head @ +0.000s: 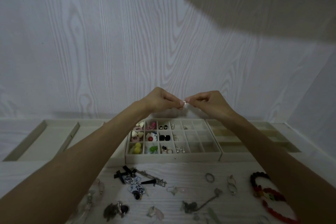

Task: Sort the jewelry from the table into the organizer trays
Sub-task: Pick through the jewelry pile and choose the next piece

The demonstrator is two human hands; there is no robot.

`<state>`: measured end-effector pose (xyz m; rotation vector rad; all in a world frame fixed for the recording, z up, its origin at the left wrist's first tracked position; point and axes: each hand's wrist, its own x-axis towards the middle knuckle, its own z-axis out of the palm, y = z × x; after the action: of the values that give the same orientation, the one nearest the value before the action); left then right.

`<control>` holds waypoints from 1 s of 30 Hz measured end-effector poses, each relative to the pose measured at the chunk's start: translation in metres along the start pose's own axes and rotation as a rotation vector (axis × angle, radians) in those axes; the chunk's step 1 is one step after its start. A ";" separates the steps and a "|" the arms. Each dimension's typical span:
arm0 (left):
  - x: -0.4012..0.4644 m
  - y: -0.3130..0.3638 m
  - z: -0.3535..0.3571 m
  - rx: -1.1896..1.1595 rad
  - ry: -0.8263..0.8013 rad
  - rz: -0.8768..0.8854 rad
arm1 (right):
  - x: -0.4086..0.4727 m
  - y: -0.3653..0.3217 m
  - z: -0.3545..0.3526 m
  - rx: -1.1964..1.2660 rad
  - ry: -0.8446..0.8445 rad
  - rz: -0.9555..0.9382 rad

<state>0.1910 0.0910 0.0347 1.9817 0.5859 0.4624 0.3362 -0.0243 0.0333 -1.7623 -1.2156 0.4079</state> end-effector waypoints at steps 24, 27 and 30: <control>0.022 -0.017 0.012 0.963 -0.105 0.058 | 0.020 0.020 0.019 -0.493 -0.175 -0.030; 0.029 -0.010 0.020 1.047 -0.161 0.008 | 0.021 0.018 0.025 -0.686 -0.218 -0.103; 0.034 -0.008 0.026 1.104 -0.187 -0.052 | 0.022 0.016 0.030 -0.864 -0.241 -0.157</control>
<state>0.2306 0.0956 0.0183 2.9847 0.8739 -0.1541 0.3340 0.0082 0.0094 -2.3457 -1.8682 -0.0269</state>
